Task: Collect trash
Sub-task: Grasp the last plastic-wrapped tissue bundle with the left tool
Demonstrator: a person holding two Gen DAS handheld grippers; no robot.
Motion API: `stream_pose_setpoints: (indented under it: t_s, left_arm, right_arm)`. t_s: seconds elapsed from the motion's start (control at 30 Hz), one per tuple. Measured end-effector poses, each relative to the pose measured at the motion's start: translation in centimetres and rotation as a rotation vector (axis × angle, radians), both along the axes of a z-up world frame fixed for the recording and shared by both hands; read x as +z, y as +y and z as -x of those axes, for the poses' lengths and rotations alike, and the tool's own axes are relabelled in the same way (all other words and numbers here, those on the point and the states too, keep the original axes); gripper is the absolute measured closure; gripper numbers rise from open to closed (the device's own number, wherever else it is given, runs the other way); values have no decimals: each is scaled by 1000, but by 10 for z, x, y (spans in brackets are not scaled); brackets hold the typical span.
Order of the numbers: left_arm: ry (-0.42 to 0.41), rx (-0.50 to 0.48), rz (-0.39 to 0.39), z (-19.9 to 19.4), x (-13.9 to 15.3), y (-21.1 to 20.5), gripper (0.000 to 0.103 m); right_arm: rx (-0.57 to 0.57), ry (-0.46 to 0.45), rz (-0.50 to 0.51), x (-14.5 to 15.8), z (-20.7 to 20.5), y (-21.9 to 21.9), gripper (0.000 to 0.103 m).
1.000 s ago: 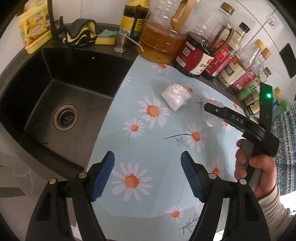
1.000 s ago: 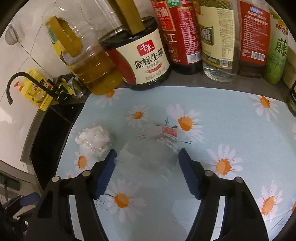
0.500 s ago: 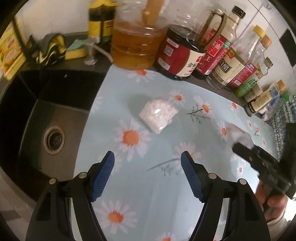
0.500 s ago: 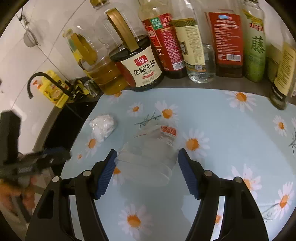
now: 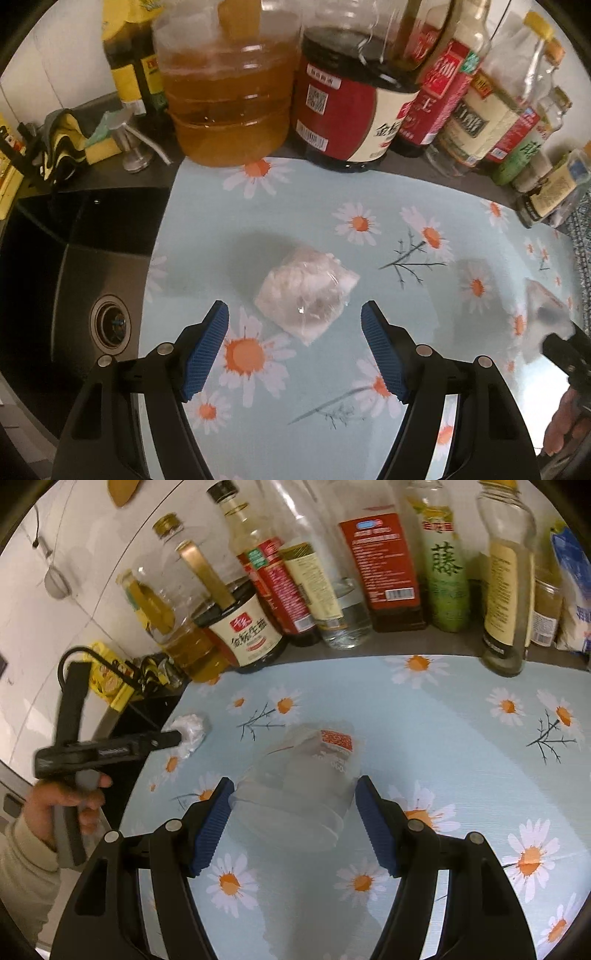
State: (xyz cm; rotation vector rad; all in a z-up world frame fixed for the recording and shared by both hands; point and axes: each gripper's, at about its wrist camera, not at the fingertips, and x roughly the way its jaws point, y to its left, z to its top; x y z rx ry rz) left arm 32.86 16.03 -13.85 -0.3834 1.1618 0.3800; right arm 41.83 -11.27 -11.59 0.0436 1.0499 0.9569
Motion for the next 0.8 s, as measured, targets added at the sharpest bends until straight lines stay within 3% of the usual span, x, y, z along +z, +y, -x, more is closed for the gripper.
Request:
stream_pose_setpoints:
  t_s: [0.33, 0.43, 0.53, 0.8]
  left_arm:
    - [41, -42, -36, -23, -18, -1, 31]
    - [33, -44, -23, -22, -20, -1, 42]
    - [24, -65, -38, -18, -20, -7, 45]
    - [-13, -71, -38, -5, -5, -24, 47]
  right_arm:
    - [-15, 21, 10, -9, -3, -13, 35]
    - [-13, 19, 8, -9, -2, -16, 35]
    - [-12, 31, -3, -9, -4, -19, 35]
    - [17, 21, -7, -7, 3, -17, 35]
